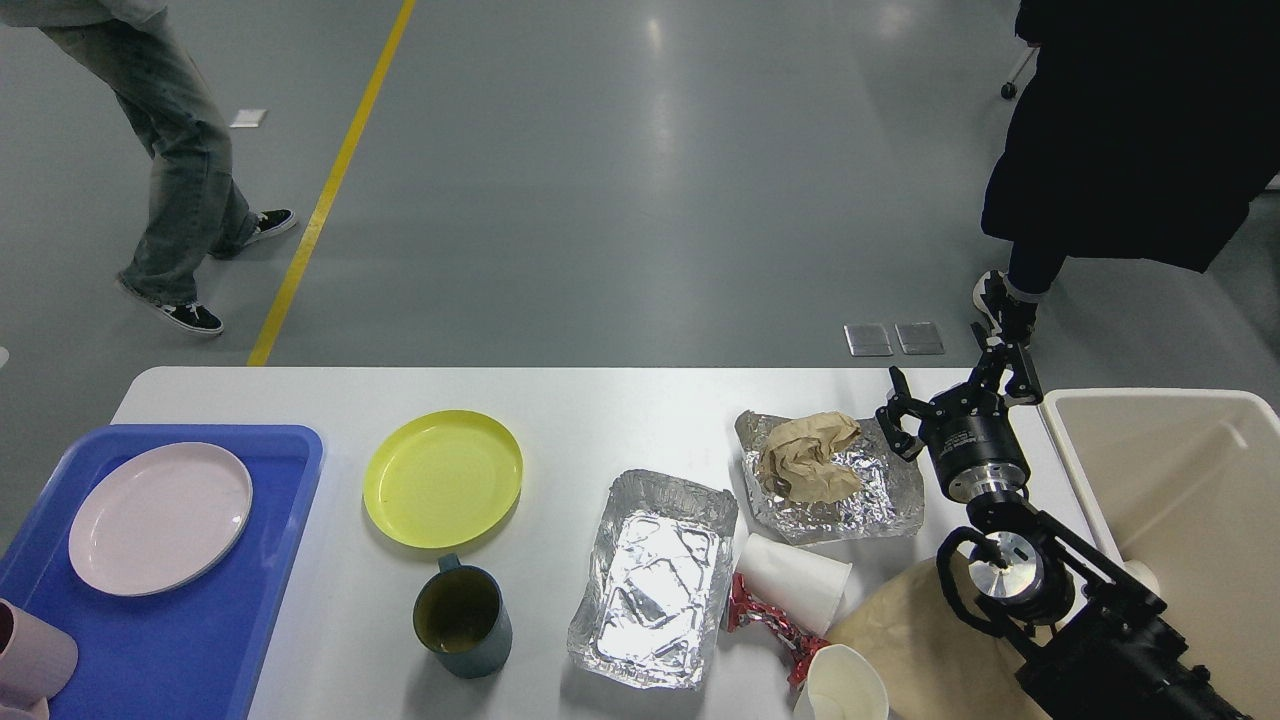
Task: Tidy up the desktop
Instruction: 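Release the mug and raise the left gripper away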
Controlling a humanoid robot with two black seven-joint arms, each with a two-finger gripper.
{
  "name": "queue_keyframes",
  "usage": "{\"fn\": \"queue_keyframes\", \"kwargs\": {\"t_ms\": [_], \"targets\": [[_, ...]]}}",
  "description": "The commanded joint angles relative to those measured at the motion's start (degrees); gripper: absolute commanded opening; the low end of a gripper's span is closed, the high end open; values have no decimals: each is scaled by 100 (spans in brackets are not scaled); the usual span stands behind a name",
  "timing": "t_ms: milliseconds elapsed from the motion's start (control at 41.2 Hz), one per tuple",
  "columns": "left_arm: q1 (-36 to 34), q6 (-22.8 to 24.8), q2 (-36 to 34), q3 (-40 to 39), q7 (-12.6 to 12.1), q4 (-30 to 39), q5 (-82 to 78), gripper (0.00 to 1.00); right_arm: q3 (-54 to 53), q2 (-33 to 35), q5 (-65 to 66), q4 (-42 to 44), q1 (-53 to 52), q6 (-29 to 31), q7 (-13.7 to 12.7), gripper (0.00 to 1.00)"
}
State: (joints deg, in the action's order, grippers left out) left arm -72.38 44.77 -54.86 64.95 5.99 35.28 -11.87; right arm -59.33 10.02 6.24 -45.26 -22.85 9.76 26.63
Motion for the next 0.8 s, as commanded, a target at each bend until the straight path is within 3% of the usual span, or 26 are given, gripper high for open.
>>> {"fn": "queue_keyframes", "kwargs": {"t_ms": [0, 267, 437, 776], "targets": [[-1356, -74, 45, 843, -10, 479, 18, 96, 0, 0, 0, 0, 0, 0, 0, 100], [-3421, 23, 1178, 2003, -1, 821, 18, 96, -9, 0, 0, 0, 0, 0, 0, 100], [-5065, 23, 2057, 2286, 25, 1946, 44, 96, 0, 0, 0, 0, 0, 0, 0, 100], [-6823, 5, 3832, 2382, 16, 3782, 1749, 96, 0, 0, 0, 0, 0, 0, 0, 100]]}}
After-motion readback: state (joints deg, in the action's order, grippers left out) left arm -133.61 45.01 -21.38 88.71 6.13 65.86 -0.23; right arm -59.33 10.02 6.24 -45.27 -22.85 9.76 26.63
